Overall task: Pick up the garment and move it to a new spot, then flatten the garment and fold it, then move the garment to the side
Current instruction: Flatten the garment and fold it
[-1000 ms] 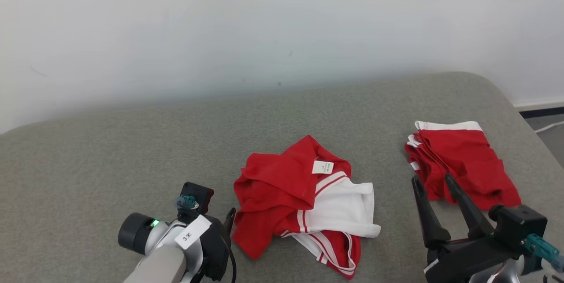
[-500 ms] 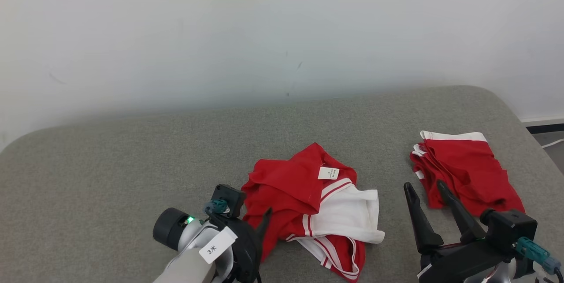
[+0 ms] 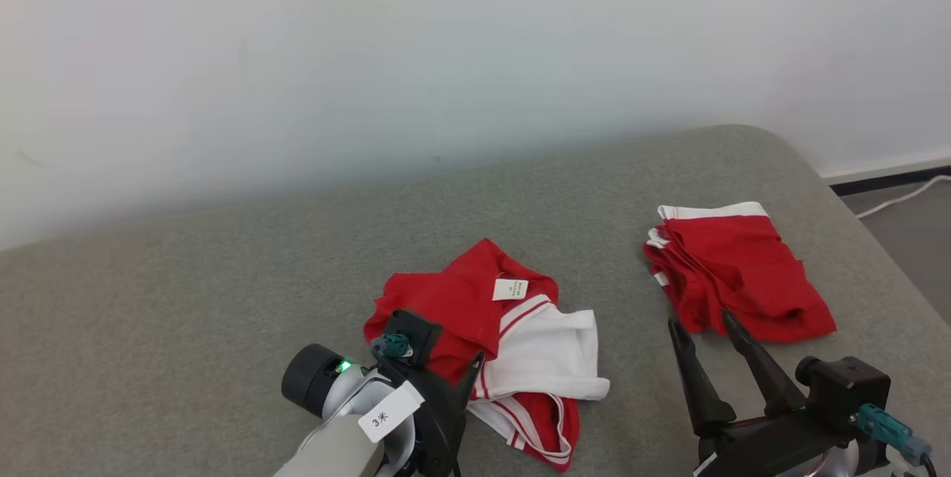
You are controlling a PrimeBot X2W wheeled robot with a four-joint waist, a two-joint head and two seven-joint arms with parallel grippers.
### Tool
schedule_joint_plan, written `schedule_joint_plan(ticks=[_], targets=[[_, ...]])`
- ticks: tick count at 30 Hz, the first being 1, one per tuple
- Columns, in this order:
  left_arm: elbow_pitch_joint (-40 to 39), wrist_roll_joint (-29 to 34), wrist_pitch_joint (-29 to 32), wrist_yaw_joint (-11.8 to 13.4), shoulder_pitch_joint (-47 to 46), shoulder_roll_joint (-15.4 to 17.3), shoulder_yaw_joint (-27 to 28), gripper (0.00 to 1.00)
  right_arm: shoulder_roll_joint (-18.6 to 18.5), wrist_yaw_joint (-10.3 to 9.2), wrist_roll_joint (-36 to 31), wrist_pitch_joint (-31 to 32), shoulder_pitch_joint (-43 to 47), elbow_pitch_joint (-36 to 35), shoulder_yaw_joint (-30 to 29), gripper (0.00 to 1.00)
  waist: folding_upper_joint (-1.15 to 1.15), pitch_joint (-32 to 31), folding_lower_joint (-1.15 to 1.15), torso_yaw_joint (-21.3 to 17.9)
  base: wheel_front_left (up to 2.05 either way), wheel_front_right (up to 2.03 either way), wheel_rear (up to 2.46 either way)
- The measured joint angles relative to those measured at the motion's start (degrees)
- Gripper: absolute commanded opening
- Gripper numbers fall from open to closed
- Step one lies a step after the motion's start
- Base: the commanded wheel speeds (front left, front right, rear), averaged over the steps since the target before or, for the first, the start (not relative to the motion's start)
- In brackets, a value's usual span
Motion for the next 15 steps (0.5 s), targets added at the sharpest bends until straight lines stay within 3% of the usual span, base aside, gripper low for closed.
schedule_joint_plan(ticks=[15], targets=[[2.3, -1.3, 2.9, 3.4, -2.4, -0.6, 0.9, 1.00, -0.1, 0.00, 0.0, 0.1, -0.2, -0.3, -0.2, 1.00, 0.00, 2.2, 0.00, -8.1, 0.00, 0.00, 0.00]])
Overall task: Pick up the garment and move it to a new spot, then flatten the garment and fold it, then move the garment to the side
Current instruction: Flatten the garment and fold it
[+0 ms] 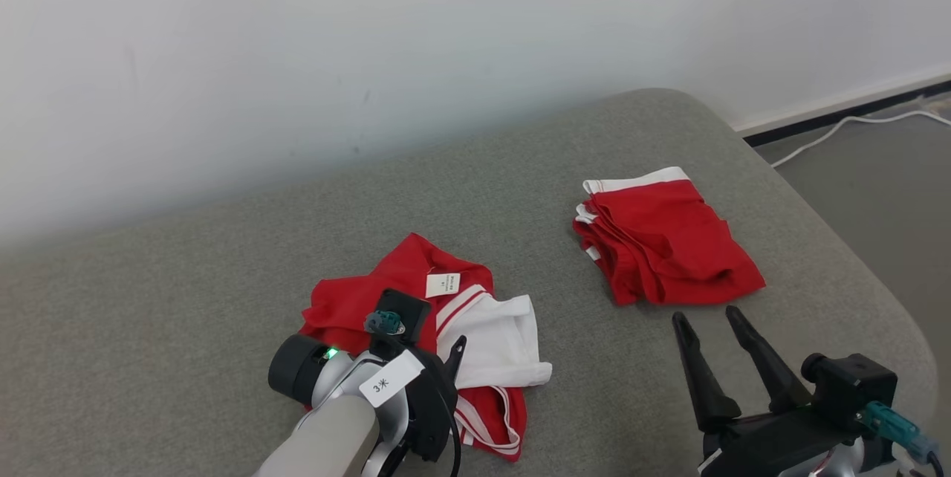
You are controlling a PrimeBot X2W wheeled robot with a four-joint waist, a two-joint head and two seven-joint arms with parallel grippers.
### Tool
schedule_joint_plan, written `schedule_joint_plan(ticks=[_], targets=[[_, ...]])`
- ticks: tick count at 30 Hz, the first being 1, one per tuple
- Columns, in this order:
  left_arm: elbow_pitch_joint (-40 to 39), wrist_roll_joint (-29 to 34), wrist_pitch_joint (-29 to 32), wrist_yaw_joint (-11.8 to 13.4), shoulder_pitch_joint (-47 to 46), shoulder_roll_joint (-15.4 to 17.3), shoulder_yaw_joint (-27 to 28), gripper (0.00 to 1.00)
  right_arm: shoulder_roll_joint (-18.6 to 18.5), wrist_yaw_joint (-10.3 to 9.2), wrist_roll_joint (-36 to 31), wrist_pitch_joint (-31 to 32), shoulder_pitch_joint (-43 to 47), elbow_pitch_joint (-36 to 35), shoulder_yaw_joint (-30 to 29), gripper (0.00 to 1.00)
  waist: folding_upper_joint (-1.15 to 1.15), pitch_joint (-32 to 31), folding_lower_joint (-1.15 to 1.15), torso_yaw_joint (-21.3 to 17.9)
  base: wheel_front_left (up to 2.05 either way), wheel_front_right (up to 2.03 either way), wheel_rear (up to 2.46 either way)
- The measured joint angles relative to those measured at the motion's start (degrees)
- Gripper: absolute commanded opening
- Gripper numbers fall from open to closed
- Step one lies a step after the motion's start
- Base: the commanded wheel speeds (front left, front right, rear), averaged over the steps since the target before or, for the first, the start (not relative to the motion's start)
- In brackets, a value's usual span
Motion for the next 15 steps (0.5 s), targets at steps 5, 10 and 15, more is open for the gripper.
schedule_joint_plan(ticks=[5, 10, 15], targets=[[1.8, 0.8, 1.2, 1.1, -1.4, -0.2, -0.8, 1.00, -0.2, -0.02, 0.0, -0.1, 0.0, -0.1, -1.1, 1.00, 0.00, 1.0, 0.00, -1.1, 0.00, 0.00, 0.00], [3.3, 2.8, 2.2, 1.7, -3.3, -0.2, -1.5, 1.00, -0.2, -0.10, 0.0, -0.1, 0.3, -0.3, -1.2, 1.00, 0.00, 1.2, 0.00, -0.5, 0.00, 0.00, 0.00], [4.8, 3.1, 3.5, 2.1, -3.3, -0.2, -1.8, 0.49, 0.0, -0.10, 0.0, -0.1, 0.3, -0.1, -0.6, 1.00, 0.00, 1.3, 0.00, 0.2, 0.00, 0.00, 0.00]])
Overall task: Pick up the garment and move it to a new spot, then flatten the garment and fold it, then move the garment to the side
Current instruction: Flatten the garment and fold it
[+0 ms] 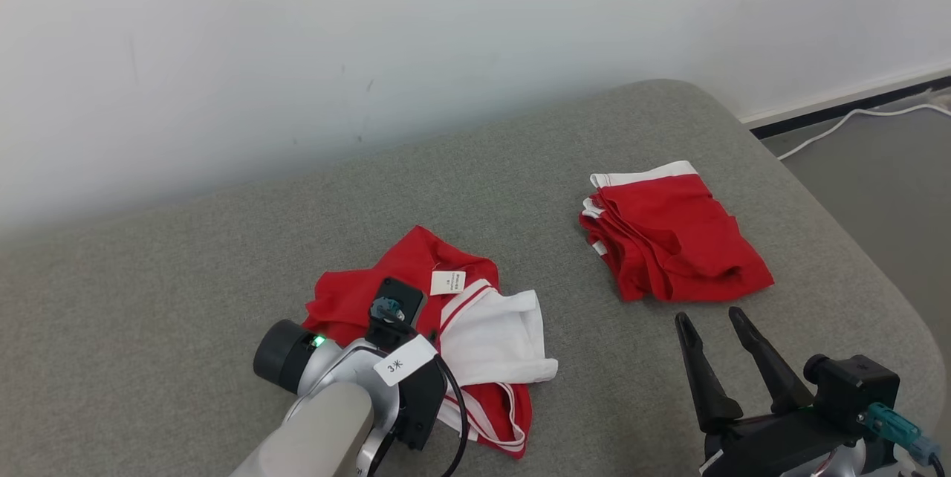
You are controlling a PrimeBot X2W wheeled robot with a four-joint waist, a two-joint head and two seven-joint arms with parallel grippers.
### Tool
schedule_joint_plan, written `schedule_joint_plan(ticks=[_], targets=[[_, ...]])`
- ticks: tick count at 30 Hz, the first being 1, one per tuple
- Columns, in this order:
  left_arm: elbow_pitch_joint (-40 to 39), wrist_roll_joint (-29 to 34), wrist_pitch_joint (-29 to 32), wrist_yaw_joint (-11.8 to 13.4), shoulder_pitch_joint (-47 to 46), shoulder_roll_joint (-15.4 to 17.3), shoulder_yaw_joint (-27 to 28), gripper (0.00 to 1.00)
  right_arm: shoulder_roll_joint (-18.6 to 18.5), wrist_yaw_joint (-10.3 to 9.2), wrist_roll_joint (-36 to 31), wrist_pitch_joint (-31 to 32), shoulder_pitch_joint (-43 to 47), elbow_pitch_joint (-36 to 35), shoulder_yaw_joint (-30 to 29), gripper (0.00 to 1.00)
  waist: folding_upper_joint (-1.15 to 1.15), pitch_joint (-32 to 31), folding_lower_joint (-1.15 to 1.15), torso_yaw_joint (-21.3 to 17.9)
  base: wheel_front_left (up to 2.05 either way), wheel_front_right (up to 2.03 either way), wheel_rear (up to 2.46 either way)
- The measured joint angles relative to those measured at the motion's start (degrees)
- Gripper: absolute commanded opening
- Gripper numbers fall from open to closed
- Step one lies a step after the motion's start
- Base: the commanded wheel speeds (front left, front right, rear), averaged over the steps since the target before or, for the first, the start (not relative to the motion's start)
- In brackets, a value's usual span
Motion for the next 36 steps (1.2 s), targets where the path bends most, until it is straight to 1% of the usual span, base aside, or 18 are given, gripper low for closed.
schedule_joint_plan(ticks=[2, 5, 6, 7, 8, 9, 13, 15, 17, 21, 25, 30, 36], targets=[[0.3, 0.0, 0.3, 0.0, 0.0, 0.0, -0.1, 0.45, 0.0, 0.01, 0.0, 0.0, 0.0, 0.0, 0.0, 1.00, 0.00, 0.0, 0.00, 0.1, 0.00, 0.00, 0.00], [0.5, 0.0, 0.5, 0.0, 0.0, 0.0, -0.2, 0.32, 0.0, 0.00, 0.0, 0.0, 0.0, 0.1, 0.0, 1.00, 0.00, 0.0, 0.00, 0.3, 0.00, 0.00, 0.00], [0.6, 0.0, 0.5, 0.0, 0.0, 0.0, -0.3, 0.15, 0.0, 0.00, 0.0, 0.0, 0.0, 0.1, 0.0, 1.00, 0.00, 0.0, 0.00, 0.4, 0.00, 0.00, 0.00], [0.7, 0.0, 0.5, 0.0, 0.0, 0.0, -0.5, 0.10, 0.0, 0.00, 0.0, 0.0, 0.0, 0.2, 0.0, 1.00, 0.00, 0.0, 0.00, 0.5, 0.00, 0.00, 0.00], [0.7, 0.0, 0.5, 0.0, 0.0, 0.0, -0.6, 0.10, 0.0, 0.01, 0.0, 0.0, 0.0, 0.2, 0.0, 1.00, 0.00, 0.0, 0.00, 0.5, 0.00, 0.00, 0.00], [0.8, 0.0, 0.7, 0.0, 0.0, 0.0, -0.7, 0.00, 0.0, 0.01, 0.0, 0.0, 0.0, 0.2, 0.0, 1.00, 0.00, -0.1, 0.00, 0.6, 0.00, 0.00, 0.00], [1.0, -0.1, 0.7, -0.1, 0.0, 0.0, -0.9, 0.00, 0.0, 0.00, 0.0, -0.1, 0.0, 0.2, -0.2, 1.00, 0.00, -0.1, 0.00, 0.8, 0.00, 0.00, 0.00], [0.8, -0.1, -0.1, -0.1, 0.0, 0.0, -0.6, 0.00, -0.1, -0.02, 0.1, -0.5, 0.1, 0.2, -0.7, 1.00, 0.00, -0.1, 0.00, 1.1, 0.00, 0.00, 0.00], [0.3, -0.1, -1.5, 0.0, -0.3, 0.0, 0.4, 0.00, -0.1, -0.45, 0.1, -0.5, 0.1, 0.1, -1.0, 1.00, 0.00, -0.2, 0.00, 1.5, 0.00, 0.00, 0.00], [-1.9, -0.3, -4.6, 0.5, -4.0, 1.1, 2.7, 0.00, -0.1, -0.49, 0.4, -0.7, 0.3, 0.2, -1.4, 1.00, 0.00, -0.4, 0.00, 2.7, 0.00, 0.00, 0.00], [-2.8, 0.1, -6.0, 0.8, -6.8, 2.4, 3.5, 0.00, 0.1, -0.49, 0.4, -0.8, 0.3, 0.5, -0.9, 1.00, 0.00, -0.9, 0.00, 3.8, 0.00, 0.00, 0.00], [-2.6, 0.8, -6.4, 1.0, -7.1, 5.6, 3.8, 0.00, 0.2, -0.48, 0.4, -0.8, 0.3, 0.7, -0.5, 1.00, 0.00, -2.0, 0.00, 4.7, 0.00, 0.00, 0.00], [-2.4, 0.8, -6.7, 1.6, -5.8, 11.3, 6.1, 0.00, 0.0, -0.45, 0.4, -0.8, 0.6, 0.7, -0.7, 1.00, 0.00, -3.1, 0.00, 5.3, 0.00, 0.00, 0.00]])
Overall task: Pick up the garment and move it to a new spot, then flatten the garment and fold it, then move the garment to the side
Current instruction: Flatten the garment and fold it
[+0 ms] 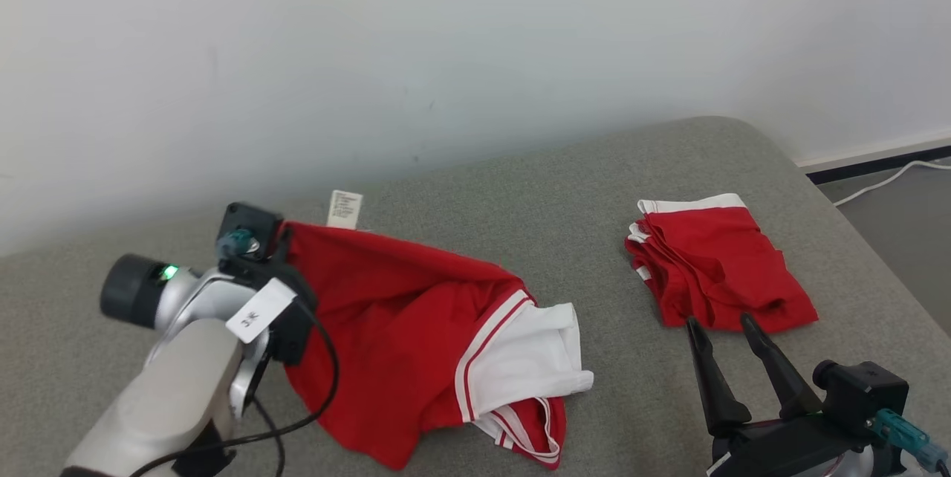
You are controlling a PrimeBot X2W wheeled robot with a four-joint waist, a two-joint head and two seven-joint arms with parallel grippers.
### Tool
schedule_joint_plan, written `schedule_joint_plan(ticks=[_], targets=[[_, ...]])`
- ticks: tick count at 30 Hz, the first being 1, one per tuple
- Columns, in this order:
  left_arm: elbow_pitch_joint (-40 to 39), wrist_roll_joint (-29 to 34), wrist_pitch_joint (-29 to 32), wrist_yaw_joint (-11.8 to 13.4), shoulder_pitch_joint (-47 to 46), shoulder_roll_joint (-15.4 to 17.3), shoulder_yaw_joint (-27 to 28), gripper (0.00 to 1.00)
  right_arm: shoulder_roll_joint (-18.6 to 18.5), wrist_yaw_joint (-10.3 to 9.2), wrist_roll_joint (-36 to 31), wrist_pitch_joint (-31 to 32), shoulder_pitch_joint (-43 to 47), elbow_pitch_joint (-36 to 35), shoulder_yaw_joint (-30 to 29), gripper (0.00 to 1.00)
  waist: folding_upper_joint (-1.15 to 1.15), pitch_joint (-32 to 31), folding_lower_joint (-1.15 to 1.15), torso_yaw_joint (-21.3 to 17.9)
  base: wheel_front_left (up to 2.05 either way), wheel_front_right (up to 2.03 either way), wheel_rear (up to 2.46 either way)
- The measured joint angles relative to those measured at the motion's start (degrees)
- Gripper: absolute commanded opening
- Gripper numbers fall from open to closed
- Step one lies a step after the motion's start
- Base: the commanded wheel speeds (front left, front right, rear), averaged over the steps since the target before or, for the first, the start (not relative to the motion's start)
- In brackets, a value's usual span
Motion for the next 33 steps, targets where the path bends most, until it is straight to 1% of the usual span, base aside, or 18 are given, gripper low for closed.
schedule_joint_plan(ticks=[4, 7, 11, 18, 22, 28, 29, 31, 32, 33], targets=[[0.7, -0.4, -0.2, 0.4, 3.9, 3.4, 1.7, 0.00, -0.2, -0.03, 0.0, -0.1, 1.1, -0.4, -0.5, 1.00, 0.00, -0.4, 0.00, 0.4, 0.00, 0.00, 0.00], [1.0, -1.1, -0.2, 0.5, 6.6, 4.9, 2.6, 0.00, -0.4, -0.05, 0.0, -0.2, 2.6, -0.6, -0.9, 1.00, 0.00, -0.5, 0.00, 1.0, 0.00, 0.00, 0.00], [1.4, -1.9, -0.1, 0.9, 10.0, 5.8, 4.1, 0.00, -0.5, -0.05, 0.0, -0.2, 2.6, -0.9, -0.9, 1.00, 0.00, -0.6, 0.00, 1.7, 0.00, 0.00, 0.00], [3.5, -4.1, 0.4, 0.9, 16.1, 7.5, 7.6, 0.00, -0.7, -0.05, 0.0, 0.0, 2.5, -1.1, -0.4, 1.00, 0.00, -0.5, 0.00, 2.6, 0.00, 0.00, 0.00], [5.3, -4.4, 0.9, 0.9, 17.3, 8.5, 10.3, 0.00, -0.8, -0.05, 0.0, 0.2, 2.5, -1.7, -0.4, 1.00, 0.00, -0.3, 0.00, 2.7, 0.00, 0.00, 0.00], [6.8, -4.4, 1.4, 0.9, 17.9, 8.5, 12.3, 0.00, -0.8, -0.05, 0.0, 0.4, 2.4, -2.1, -0.2, 1.00, 0.00, 0.2, 0.00, 2.8, 0.00, 0.00, 0.00], [6.9, -4.3, 1.4, 0.9, 18.0, 8.4, 12.5, 0.13, -0.8, -0.05, 0.0, 0.4, 2.4, -2.1, -0.2, 1.00, 0.00, 0.3, 0.00, 2.8, 0.00, 0.00, 0.00], [6.9, -4.3, 1.4, 0.9, 18.1, 8.1, 12.6, 0.25, -0.9, -0.05, 0.0, 0.5, 2.3, -2.1, -0.2, 1.00, 0.00, 0.5, 0.00, 2.8, 0.00, 0.00, 0.00], [6.9, -4.3, 1.4, 0.9, 18.2, 7.9, 12.8, 0.40, -0.9, -0.05, 0.0, 0.5, 2.2, -2.2, -0.2, 1.00, 0.00, 0.6, 0.00, 2.8, 0.00, 0.00, 0.00], [6.9, -4.1, 1.4, 0.9, 18.4, 7.8, 12.9, 0.49, -0.9, -0.05, 0.0, 0.5, 2.2, -2.2, -0.2, 1.00, 0.00, 0.7, 0.00, 2.7, 0.00, 0.00, 0.00]])
